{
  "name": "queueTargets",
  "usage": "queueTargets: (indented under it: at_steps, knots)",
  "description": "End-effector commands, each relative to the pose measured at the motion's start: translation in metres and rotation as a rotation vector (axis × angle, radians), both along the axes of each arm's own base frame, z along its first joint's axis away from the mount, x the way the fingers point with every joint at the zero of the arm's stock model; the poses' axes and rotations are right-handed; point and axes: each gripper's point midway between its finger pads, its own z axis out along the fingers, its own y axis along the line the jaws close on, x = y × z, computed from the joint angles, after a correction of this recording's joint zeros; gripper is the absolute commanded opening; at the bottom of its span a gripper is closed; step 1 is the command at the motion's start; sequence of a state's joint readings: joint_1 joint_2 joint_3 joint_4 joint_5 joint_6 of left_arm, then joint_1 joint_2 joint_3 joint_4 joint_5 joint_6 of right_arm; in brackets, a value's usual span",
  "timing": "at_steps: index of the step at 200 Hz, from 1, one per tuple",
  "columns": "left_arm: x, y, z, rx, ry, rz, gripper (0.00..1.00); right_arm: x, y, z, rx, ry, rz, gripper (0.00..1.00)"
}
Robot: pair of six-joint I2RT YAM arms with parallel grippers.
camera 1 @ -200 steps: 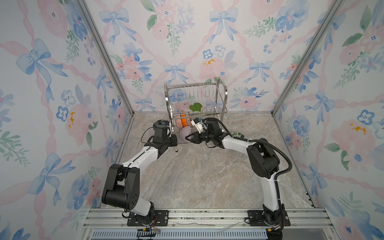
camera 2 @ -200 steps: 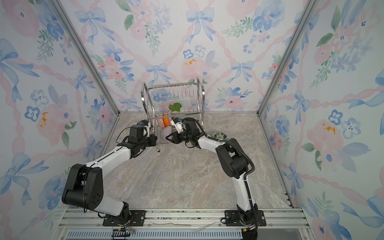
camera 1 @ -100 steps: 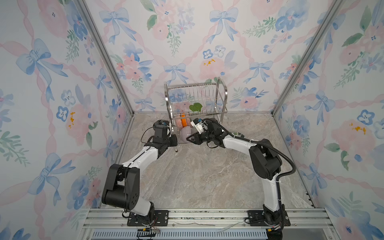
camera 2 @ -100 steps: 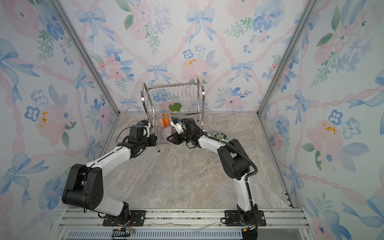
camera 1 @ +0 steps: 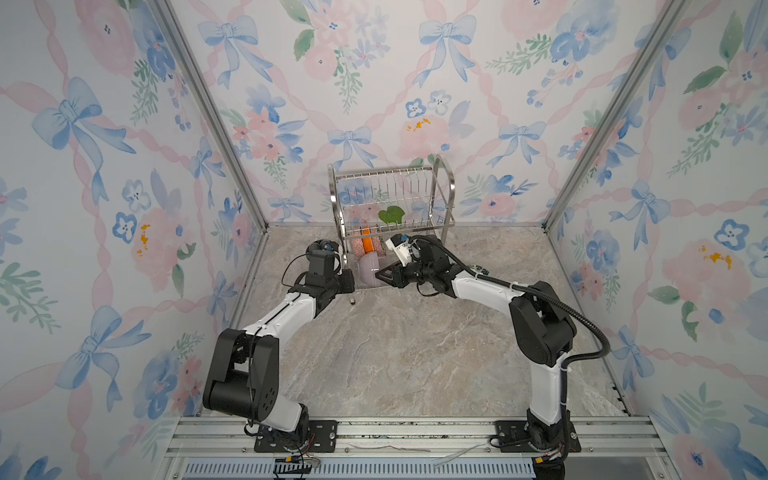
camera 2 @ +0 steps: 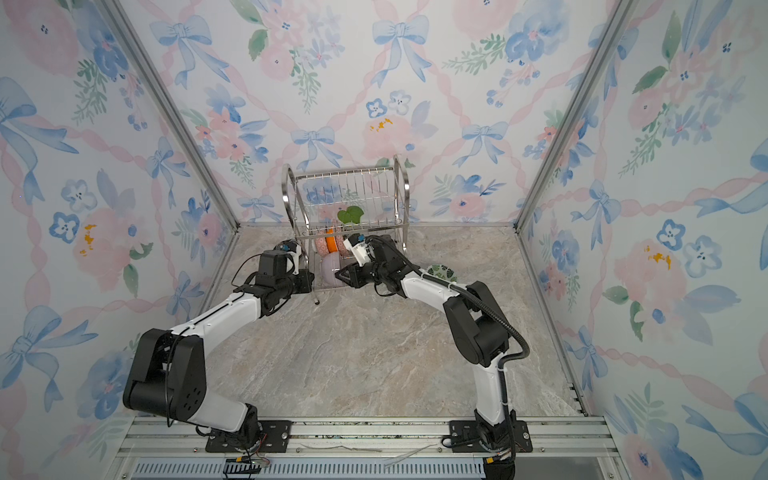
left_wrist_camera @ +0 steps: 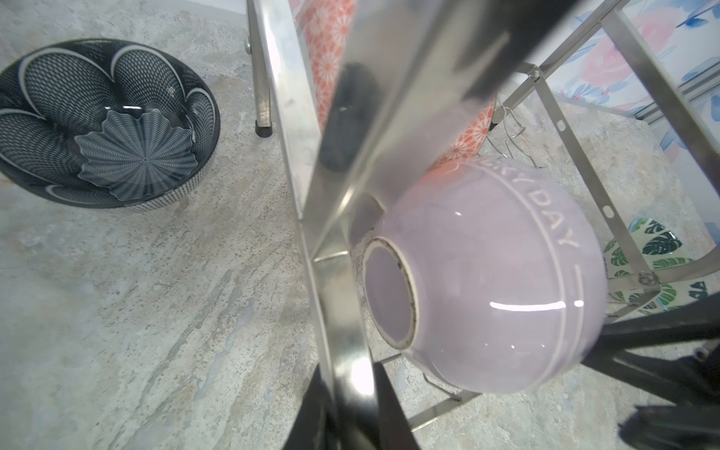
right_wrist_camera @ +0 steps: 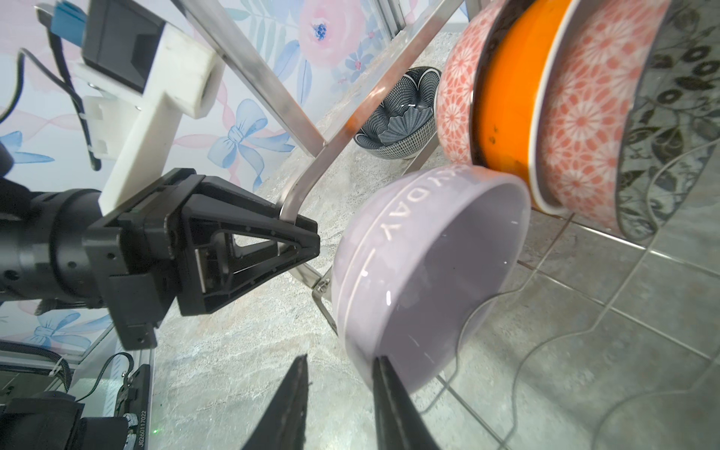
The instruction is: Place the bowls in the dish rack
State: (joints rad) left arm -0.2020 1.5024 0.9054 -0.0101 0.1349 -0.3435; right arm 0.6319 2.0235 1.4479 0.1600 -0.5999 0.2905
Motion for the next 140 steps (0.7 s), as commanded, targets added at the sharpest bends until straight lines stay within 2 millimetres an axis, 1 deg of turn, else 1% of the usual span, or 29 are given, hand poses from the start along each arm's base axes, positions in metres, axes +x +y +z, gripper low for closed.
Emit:
queueTargets:
  at_steps: [1,20,72,110,140]
  knots:
    - [0.000,0.003,0.011,-0.061,0.002,0.037,0.10,-0.008,0.007,0.016,0.032,0.003,0.024,0.32]
    - [0.000,0.002,0.012,-0.062,0.002,0.035,0.10,-0.008,0.004,0.016,0.018,-0.005,0.018,0.32]
    - [0.000,0.002,0.012,-0.064,0.003,0.033,0.10,0.002,-0.005,0.020,0.003,-0.024,-0.016,0.34]
    - [0.001,0.002,0.012,-0.064,0.001,0.034,0.11,0.007,-0.014,0.025,-0.007,-0.042,-0.028,0.35]
    - [0.001,0.002,0.012,-0.064,0.004,0.035,0.11,0.007,-0.016,0.027,-0.017,-0.045,-0.023,0.35]
